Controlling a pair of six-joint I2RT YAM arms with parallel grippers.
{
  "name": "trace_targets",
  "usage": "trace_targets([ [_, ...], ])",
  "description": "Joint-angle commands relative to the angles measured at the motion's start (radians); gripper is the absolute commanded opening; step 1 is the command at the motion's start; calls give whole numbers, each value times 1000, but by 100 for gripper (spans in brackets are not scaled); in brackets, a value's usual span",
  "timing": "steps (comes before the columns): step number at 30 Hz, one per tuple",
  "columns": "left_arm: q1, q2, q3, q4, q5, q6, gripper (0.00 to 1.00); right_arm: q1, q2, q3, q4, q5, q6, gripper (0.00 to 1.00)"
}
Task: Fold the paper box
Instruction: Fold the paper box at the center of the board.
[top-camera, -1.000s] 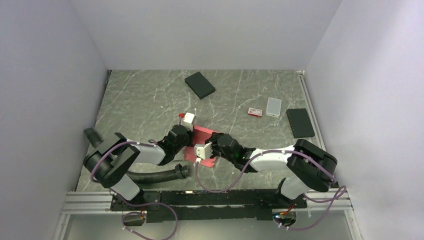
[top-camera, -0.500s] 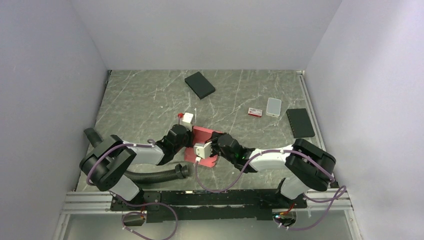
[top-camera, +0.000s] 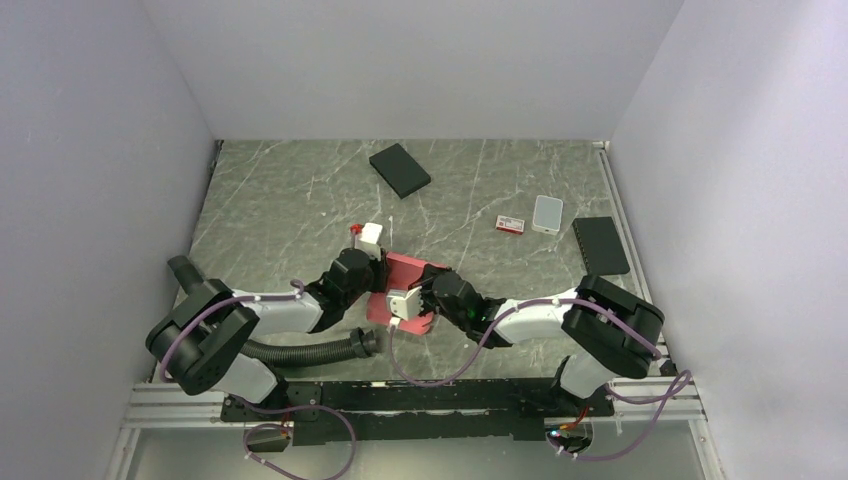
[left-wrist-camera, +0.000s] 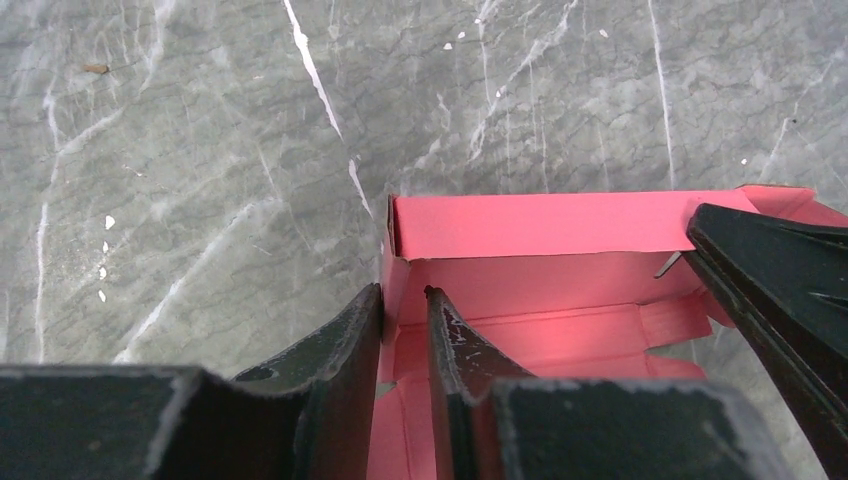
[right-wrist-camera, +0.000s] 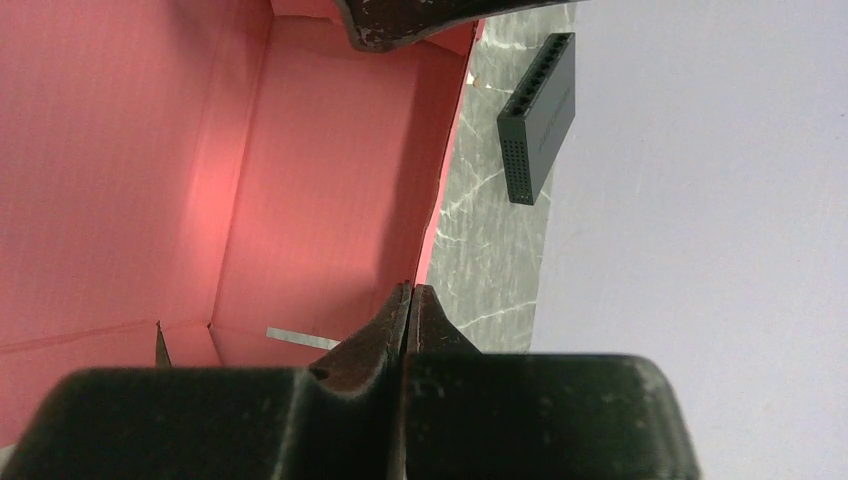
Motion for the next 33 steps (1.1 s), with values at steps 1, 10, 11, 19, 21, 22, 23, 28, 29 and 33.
trace_targets([
  [1,-10,-24,14,31,-21,-14,26,16,6,-9,26,-6,-4,0],
  [10,-10,22,48,5,-59,15,3,27,16,-6,28,-1,-3,0],
  [11,-13,25,51,4,-65,15,0,30,21,-5,32,3,-5,0],
  [19,-128,68,111,-73,-316,52,0,54,48,20,34,43,13,0],
  [21,-154,92,122,-83,-398,46,0,58,43,28,21,41,32,0],
  [22,-160,100,120,-77,-424,43,0,58,41,28,22,42,37,0],
  [23,-161,108,114,-71,-436,38,0,58,38,28,25,41,41,0],
  [28,-161,137,110,-52,-451,47,0,58,23,25,26,29,52,0],
  [29,-162,143,114,-50,-452,52,0,58,25,24,25,28,53,0],
  [33,-163,162,115,-31,-441,61,0,58,26,27,19,22,61,0],
])
